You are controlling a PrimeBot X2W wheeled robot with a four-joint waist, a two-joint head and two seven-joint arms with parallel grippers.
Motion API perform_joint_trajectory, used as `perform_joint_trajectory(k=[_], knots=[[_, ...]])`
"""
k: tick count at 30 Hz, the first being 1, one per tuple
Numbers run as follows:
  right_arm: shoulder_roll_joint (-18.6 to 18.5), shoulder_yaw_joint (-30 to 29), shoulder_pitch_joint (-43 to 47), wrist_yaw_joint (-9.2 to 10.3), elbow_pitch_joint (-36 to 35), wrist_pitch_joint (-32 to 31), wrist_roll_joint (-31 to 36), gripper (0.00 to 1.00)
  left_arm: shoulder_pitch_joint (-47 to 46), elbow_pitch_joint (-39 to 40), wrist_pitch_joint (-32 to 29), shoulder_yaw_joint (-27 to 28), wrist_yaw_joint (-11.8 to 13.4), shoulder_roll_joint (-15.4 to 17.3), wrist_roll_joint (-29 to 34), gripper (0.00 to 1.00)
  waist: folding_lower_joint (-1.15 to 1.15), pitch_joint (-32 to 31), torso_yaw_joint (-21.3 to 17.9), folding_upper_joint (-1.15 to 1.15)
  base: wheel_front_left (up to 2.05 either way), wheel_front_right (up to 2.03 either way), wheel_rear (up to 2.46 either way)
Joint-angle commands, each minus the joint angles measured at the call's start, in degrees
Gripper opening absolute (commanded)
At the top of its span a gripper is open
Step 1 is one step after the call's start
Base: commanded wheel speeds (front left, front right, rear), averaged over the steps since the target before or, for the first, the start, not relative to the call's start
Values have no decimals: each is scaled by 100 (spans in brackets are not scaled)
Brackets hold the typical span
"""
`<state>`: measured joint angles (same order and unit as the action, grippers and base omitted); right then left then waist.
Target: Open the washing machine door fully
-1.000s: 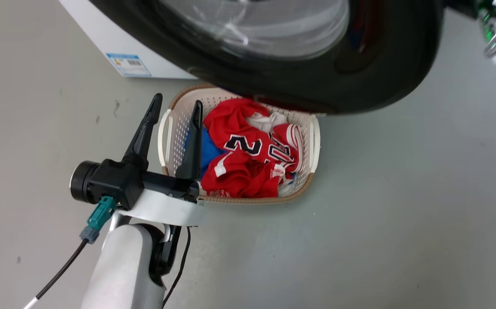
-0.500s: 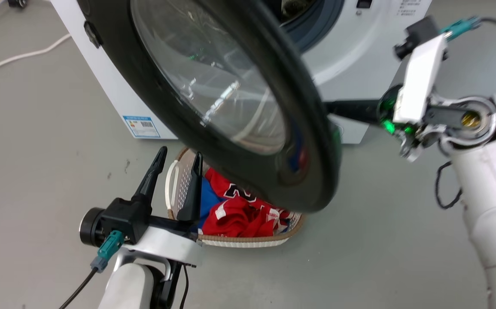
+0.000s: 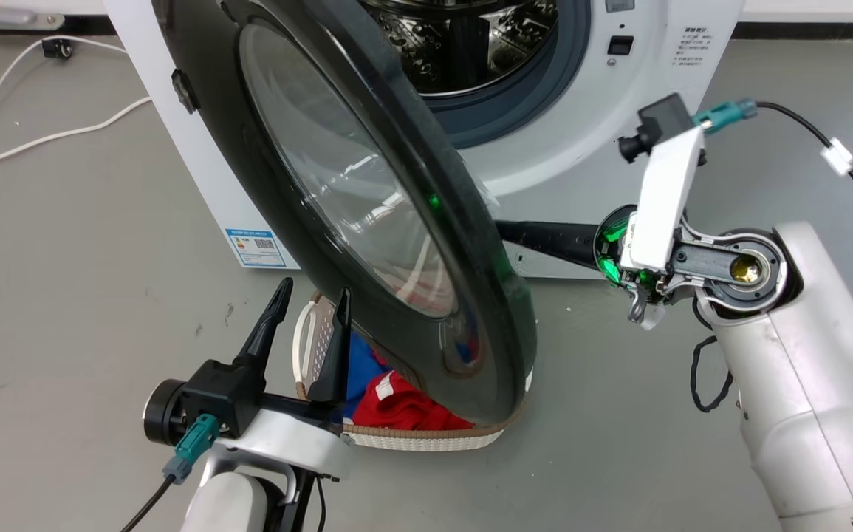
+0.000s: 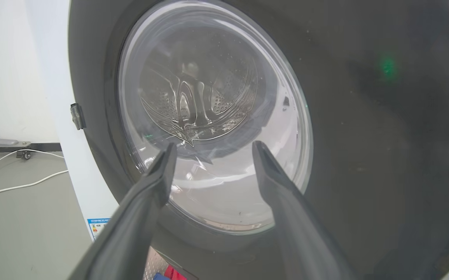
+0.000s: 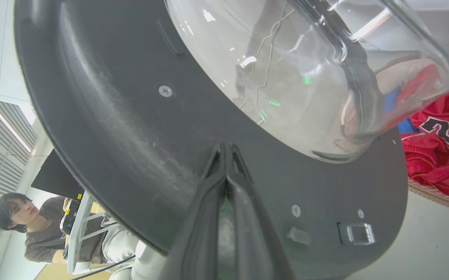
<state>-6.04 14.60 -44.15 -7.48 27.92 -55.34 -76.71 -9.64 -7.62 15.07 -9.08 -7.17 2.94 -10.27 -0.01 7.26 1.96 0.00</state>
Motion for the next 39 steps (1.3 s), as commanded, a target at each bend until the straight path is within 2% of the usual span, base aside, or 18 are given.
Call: perform_joint_trajectory(k=[1, 7, 8, 14, 17, 22, 25, 26, 27, 28, 29, 33, 39], knots=[[34, -340, 305, -2, -70, 520, 14, 0, 114, -45, 15, -5, -15, -8, -44, 100, 1, -87, -28, 0, 0, 0, 0], [-13, -1118, 835, -2, -411, 1424, -216, 0, 247, -71, 16, 80, -20, -8, -84, 100, 1, -246, -101, 0, 0, 0, 0], [-13, -1118, 835, -2, -411, 1424, -216, 0, 247, -71, 16, 80, -20, -8, -84, 100, 1, -246, -101, 0, 0, 0, 0], [-194, -1800, 1941, -2, -1332, 2292, -198, 0, 376, -154, 15, 236, -24, -5, -14, 100, 1, -390, -251, 0, 0, 0, 0], [-147, -1981, 2335, -2, -1559, 2527, -213, 0, 398, -170, 15, 302, -25, -6, -17, 100, 1, -444, -279, 0, 0, 0, 0], [-188, -2239, 3284, -2, -2045, 3336, 416, 0, 504, -214, 15, 393, -25, -6, -12, 100, 1, -561, -330, 0, 0, 0, 0], [-93, -2345, 3754, -2, -2242, 3815, 770, 0, 578, -232, 15, 428, -27, -7, -12, 100, 1, -643, -362, 0, 0, 0, 0], [-52, -2366, 3880, -2, -2311, 3943, 856, 11, 598, -234, 15, 438, -28, -6, -15, 100, 1, -661, -369, 0, 0, 0, 0], [-30, -2370, 3994, -3, -2387, 4061, 985, 29, 606, -235, 15, 449, -29, -6, -21, 100, 1, -673, -373, 0, 0, 0, 0], [-25, -2367, 4095, -3, -2451, 4172, 1108, 69, 602, -235, 15, 458, -28, -6, -26, 100, 1, -681, -376, 0, 0, 0, 0], [-6, -2357, 4173, -3, -2527, 4289, 1222, 100, 601, -231, 16, 467, -29, -6, -28, 100, 1, -688, -381, 0, 0, 0, 0], [38, -2267, 4360, -3, -2849, 4794, 1835, 100, 619, -229, 15, 487, -31, -6, -6, 100, 1, -703, -391, 0, 0, 0, 0], [-138, -2240, 4504, -3, -3298, 5705, 3485, 100, 579, -174, 16, 533, -33, -6, 1, 100, 1, -723, -340, 0, 0, 0, 0]])
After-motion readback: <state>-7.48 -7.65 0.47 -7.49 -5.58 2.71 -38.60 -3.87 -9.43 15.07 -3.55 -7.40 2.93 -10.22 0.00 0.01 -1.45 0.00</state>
